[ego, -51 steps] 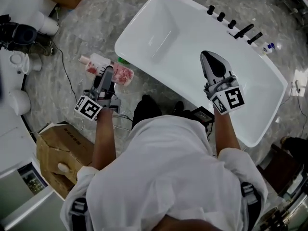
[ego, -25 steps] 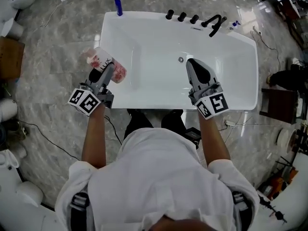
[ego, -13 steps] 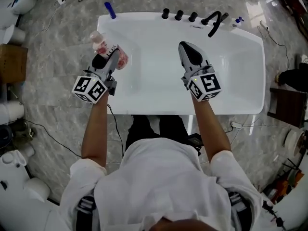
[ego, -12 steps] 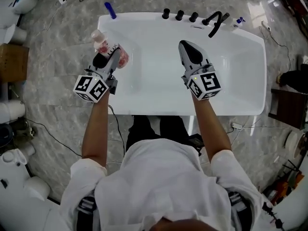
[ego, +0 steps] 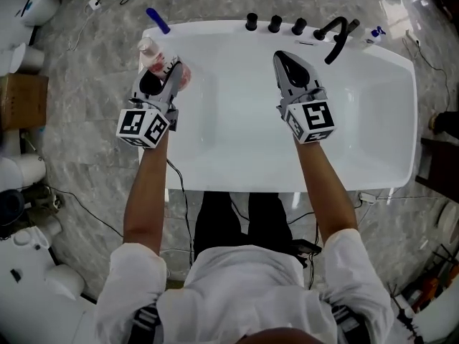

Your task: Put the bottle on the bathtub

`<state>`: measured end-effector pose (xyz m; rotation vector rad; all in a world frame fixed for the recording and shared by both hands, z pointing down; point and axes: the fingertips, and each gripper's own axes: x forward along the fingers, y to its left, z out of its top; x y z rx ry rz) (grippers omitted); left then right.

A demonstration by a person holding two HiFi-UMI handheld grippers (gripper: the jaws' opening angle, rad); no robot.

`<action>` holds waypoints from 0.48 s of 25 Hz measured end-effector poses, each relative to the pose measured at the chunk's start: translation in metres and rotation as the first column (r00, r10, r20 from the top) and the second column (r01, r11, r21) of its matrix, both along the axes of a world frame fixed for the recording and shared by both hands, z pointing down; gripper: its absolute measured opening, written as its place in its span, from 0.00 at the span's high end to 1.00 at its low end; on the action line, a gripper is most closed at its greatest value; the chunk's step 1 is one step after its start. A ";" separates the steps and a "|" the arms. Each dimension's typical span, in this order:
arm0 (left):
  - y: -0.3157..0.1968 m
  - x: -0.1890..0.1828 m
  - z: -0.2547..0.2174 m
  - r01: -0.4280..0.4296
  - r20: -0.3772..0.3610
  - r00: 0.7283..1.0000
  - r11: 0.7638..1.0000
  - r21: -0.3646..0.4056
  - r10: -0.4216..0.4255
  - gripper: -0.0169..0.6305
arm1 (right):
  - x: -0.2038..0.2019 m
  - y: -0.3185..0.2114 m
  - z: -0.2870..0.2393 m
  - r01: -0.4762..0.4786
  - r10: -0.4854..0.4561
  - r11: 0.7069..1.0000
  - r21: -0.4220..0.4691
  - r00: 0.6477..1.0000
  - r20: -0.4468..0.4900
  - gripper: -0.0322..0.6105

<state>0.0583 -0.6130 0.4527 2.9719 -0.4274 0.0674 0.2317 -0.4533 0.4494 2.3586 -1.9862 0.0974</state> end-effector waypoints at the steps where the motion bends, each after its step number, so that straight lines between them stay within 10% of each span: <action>1: -0.007 0.007 0.012 -0.006 0.002 1.000 1.000 0.001 0.006 0.62 | 0.005 -0.004 0.010 -0.009 0.009 1.000 -0.004 1.000 -0.009 0.92; 12: -0.054 0.067 0.126 -0.041 0.016 0.999 0.999 0.029 0.040 0.62 | 0.020 -0.075 0.146 0.009 -0.004 0.996 -0.084 0.998 0.057 0.92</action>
